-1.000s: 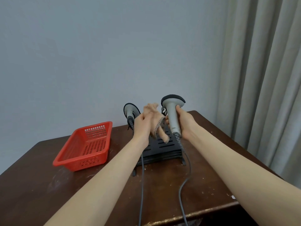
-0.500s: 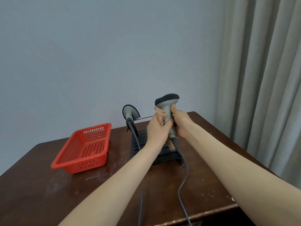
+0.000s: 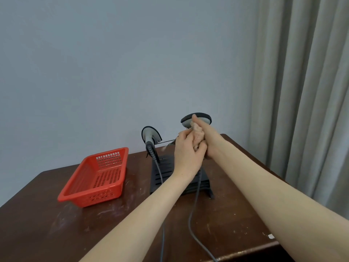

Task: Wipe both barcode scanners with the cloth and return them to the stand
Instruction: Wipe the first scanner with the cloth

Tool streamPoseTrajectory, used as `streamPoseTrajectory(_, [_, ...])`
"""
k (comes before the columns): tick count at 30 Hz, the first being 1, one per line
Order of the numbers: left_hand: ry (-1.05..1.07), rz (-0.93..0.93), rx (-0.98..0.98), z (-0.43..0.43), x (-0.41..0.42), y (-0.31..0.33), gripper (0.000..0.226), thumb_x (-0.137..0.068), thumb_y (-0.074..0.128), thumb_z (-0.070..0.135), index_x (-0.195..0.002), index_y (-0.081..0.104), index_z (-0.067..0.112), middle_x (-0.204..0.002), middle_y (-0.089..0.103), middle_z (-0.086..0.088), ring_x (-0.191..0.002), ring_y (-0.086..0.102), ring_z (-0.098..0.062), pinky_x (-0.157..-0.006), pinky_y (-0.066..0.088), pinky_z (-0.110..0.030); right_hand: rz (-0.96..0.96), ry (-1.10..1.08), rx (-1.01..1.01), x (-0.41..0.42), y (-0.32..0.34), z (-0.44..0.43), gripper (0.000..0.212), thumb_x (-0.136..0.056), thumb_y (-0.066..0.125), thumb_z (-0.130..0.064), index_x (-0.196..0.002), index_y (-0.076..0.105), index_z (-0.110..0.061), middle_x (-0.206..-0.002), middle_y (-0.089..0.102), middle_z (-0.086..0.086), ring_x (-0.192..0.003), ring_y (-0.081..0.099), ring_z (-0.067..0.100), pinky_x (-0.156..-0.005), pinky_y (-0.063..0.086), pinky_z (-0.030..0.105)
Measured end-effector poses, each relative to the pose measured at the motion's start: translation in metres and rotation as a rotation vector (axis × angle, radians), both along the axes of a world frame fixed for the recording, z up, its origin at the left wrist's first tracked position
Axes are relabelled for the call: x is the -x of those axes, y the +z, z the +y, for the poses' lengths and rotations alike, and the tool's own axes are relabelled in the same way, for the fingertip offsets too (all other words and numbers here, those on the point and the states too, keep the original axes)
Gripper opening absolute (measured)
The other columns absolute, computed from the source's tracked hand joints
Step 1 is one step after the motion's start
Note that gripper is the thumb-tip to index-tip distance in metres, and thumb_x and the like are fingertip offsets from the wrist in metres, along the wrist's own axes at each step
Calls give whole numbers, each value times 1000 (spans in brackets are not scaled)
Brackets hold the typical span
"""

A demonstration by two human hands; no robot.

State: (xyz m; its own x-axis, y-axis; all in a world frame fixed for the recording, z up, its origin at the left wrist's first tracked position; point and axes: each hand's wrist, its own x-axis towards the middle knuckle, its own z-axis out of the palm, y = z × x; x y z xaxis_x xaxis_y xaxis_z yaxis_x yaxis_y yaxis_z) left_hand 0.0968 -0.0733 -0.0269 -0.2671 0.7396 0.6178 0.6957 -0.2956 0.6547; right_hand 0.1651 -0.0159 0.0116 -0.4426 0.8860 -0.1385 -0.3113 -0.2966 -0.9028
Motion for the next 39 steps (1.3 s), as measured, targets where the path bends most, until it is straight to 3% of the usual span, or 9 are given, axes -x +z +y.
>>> streamPoseTrajectory(5, [-135, 227, -80, -7, 12, -8, 37, -91, 46, 27, -122, 62, 15, -129, 52, 3, -119, 45, -15, -98, 37, -25, 204, 122, 167, -14, -6, 0, 36, -89, 57, -52, -77, 56, -18, -49, 61, 1, -42, 62, 15, -44, 52, 23])
streamPoseTrajectory(10, [20, 112, -88, -13, 41, -12, 25, -79, 52, -1, -92, 70, 9, -98, 60, 3, -88, 56, -8, -81, 43, -20, 318, 69, 172, -25, -10, 9, 36, -89, 58, -49, -88, 60, -14, -99, 70, 9, -91, 66, 25, -84, 53, 40])
streamPoseTrajectory(15, [42, 167, -60, 4, 40, 16, 40, -94, 49, 13, -134, 52, 18, -134, 47, 0, -123, 41, -12, -103, 30, -14, 403, 222, 140, -16, -9, 3, 44, -89, 54, -53, -96, 64, -11, -94, 71, 11, -85, 70, 28, -75, 59, 44])
streamPoseTrajectory(18, [31, 333, 29, 6, 42, 11, 40, -90, 49, 11, -128, 58, 18, -137, 50, -2, -125, 42, -22, -105, 33, -27, 397, 269, 137, -13, -10, -3, 49, -86, 55, -56, -101, 65, -10, -95, 68, 10, -76, 70, 25, -71, 59, 42])
streamPoseTrajectory(22, [109, 147, -40, -2, 53, 10, 30, -86, 52, 5, -110, 69, 10, -118, 57, -2, -103, 53, -12, -87, 36, -6, 346, 184, 132, -15, -13, 7, 53, -82, 51, -66, -97, 64, -18, -108, 62, 7, -87, 62, 22, -84, 54, 40])
streamPoseTrajectory(27, [157, -45, -304, 0, 25, 40, 20, -82, 62, 6, -101, 63, 10, -106, 48, 0, -83, 50, 4, -74, 35, -1, 307, 152, 168, -6, -14, 3, 64, -76, 54, -72, -101, 65, -13, -85, 67, 5, -70, 66, 19, -62, 56, 31])
streamPoseTrajectory(30, [133, 47, -272, 5, 2, 42, 15, -84, 62, 14, -98, 67, 17, -100, 48, 10, -92, 53, -7, -81, 42, -13, 512, 164, 176, 4, -12, -10, 47, -90, 50, -57, -99, 65, -13, -90, 68, 3, -90, 68, 12, -78, 56, 27])
streamPoseTrajectory(35, [-45, 203, -183, -6, -2, 13, 17, -77, 56, 6, -84, 71, 7, -86, 54, 4, -83, 53, -12, -75, 41, -18, 517, 167, 136, -13, -11, -6, 71, -90, 34, -68, -50, 54, -12, -36, 44, -3, -27, 45, 7, -29, 37, 18])
streamPoseTrajectory(39, [-19, 98, -134, -12, 17, 8, 13, -77, 55, 3, -76, 66, 10, -83, 54, 3, -71, 49, -5, -68, 35, -6, 256, 77, 165, -17, -16, 8, 74, -70, 42, -85, -77, 60, -13, -60, 60, 3, -49, 61, 19, -53, 53, 26])
